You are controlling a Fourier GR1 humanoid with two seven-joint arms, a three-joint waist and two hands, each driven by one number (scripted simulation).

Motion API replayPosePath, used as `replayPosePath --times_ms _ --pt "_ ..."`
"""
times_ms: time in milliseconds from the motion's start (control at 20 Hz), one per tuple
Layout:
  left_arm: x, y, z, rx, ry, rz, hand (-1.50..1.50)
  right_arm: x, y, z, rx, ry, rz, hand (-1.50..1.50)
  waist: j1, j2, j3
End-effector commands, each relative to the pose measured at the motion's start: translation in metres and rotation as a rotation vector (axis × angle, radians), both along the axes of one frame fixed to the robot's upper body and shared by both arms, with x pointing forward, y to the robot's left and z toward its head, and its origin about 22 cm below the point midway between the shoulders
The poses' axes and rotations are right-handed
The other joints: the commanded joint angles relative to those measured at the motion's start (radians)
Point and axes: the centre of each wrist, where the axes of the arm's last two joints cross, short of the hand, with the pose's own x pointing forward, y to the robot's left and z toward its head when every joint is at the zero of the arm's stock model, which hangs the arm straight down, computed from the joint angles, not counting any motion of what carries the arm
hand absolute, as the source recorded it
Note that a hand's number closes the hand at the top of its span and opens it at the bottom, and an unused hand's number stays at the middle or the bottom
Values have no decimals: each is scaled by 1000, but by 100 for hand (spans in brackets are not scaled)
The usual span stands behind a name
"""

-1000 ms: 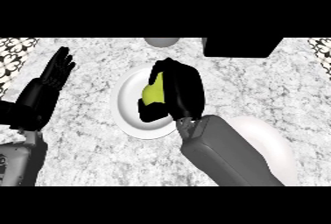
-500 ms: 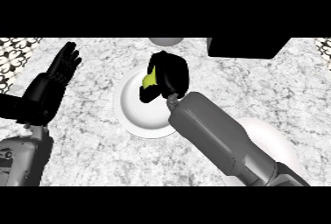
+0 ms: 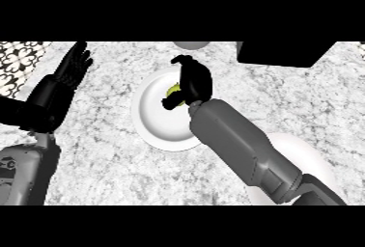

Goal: Pick the pear from the plate and place it in the plate

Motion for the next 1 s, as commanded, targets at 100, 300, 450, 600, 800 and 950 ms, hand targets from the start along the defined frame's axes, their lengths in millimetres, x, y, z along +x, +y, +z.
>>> replayPosePath --times_ms 100,300,450,600,800,950 --pt "0 -10 -16 -2 5 -5 0 3 -2 -1 153 -79 -1 -150 16 7 0" --pt "3 -5 3 -5 -3 3 0 6 -6 1 274 -184 -59 -150 2 0 1" --pt "-7 2 3 3 -3 -6 0 2 -5 7 411 -214 -84 -150 11 -5 2" --pt "-1 17 -1 1 4 19 0 1 -8 5 477 -229 -78 -150 -22 -7 1" --pt "-24 9 -11 -11 22 53 0 3 -23 -3 559 -227 -123 -150 -55 -20 1" --pt "-10 24 -9 21 20 85 0 4 -39 0 586 -248 -103 -150 -91 -24 0"
